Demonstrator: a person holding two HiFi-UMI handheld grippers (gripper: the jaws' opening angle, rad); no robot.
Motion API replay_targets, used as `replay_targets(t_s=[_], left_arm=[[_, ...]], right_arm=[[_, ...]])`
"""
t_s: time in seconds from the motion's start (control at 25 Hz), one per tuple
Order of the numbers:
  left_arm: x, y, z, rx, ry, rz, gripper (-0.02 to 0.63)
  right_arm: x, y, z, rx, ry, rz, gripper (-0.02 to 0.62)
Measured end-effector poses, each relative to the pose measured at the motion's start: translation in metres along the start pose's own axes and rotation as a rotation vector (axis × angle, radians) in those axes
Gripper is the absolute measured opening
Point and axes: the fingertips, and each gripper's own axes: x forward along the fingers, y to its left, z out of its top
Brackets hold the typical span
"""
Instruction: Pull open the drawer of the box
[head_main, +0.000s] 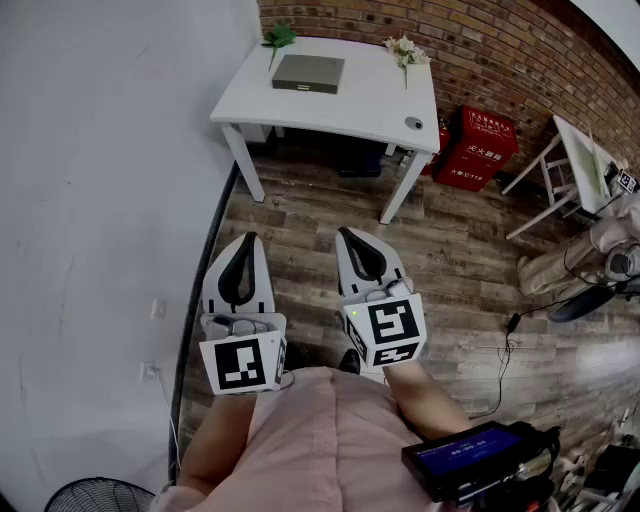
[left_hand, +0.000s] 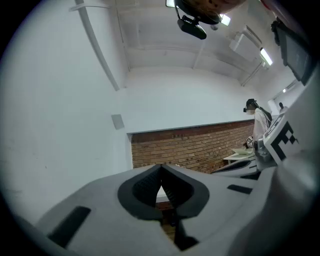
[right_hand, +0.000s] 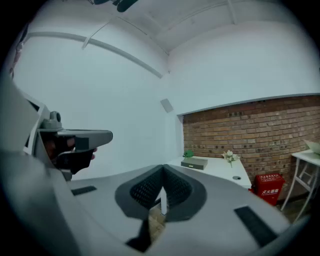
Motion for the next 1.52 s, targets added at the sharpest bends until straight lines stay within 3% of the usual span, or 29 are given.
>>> replay_targets(t_s=[0.68,0.72,0.76,0.8,1.08,1.52], left_arm=[[-0.012,-0.029,0.000,0.011,0.015,0.055,0.008],[-0.014,-0.030,-0.003,0.002,0.012,0.067,0.017],[-0.017,-0.032,-0.006,-0.008,0.011,0.075,0.085],[-0.018,-0.034,-0.008,-0.017,0.012,0.081,0.143],[-0.015,-0.058,-0.010,-0.010,0.043,0.098,0.167],[0.058,-0.013,-0.048,-0.033,0.085,0.086,0.166]], right_arm=[[-0.026,-0.022,-0.006,0.025,-0.023,0.018,0.005],[-0.028,-0.022,-0.009,0.028,-0.021,0.030,0.087],[-0.029,-0.022,-0.012,0.028,-0.015,0.044,0.190],[-0.031,-0.023,-0.014,0.026,-0.011,0.053,0.199],[-0.036,-0.052,-0.022,0.019,0.014,0.048,0.201],[0.050,-0.069,-0.039,0.031,0.066,0.038,0.198]])
